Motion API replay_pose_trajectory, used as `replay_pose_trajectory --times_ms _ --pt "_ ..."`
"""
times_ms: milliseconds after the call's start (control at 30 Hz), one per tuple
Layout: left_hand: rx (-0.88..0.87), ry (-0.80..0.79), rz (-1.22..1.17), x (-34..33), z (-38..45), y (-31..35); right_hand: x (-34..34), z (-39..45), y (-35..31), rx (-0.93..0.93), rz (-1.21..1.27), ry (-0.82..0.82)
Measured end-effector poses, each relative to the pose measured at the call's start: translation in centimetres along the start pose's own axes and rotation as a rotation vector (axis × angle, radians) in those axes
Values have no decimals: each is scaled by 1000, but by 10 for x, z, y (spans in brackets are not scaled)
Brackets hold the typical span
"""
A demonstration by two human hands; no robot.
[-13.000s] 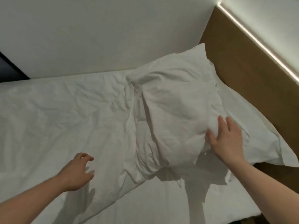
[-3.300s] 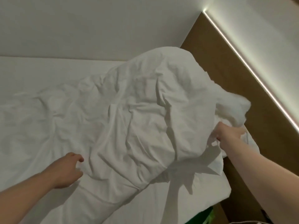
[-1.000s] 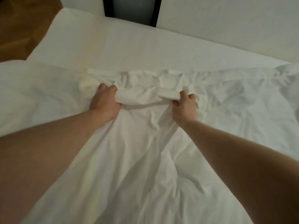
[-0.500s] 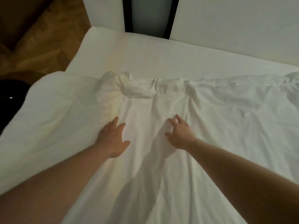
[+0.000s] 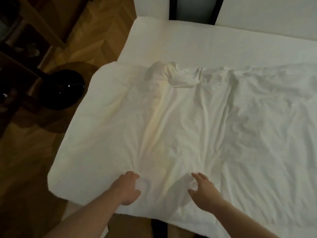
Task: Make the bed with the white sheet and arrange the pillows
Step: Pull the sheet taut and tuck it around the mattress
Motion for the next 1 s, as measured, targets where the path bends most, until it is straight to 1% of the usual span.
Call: replay_pose_trajectory --times_ms 100,167,333,467,600,733,900,1000 --pt "46 152 -137 13 -28 -7 9 -20 -24 50 38 19" --pt "83 218 -176 15 -45 -10 15 -31 -38 101 48 29" --pt "116 206 -144 15 -82 -15 22 -63 -48 140 31 25" --pt "79 301 -174 55 -88 -22 32 -78 -57 146 30 32" --pt "73 420 -161 120 -60 -53 39 -63 -89 124 41 69" --pt "97 497 -193 179 -3 -94 29 -28 -138 113 107 118" --pt "108 510 -157 218 75 -139 0 28 -206 131 110 161" --pt "152 551 -236 231 116 -167 -16 57 -239 161 98 170"
Point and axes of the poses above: each hand's wrist, its own z-axis towards the middle knuckle, its own x-axis out of the back of the hand, y = z × x, the point moved 8 cm from there along z, towards the middle knuckle, and after that the axes turned 8 degrees about y, right-handed, at the moved point
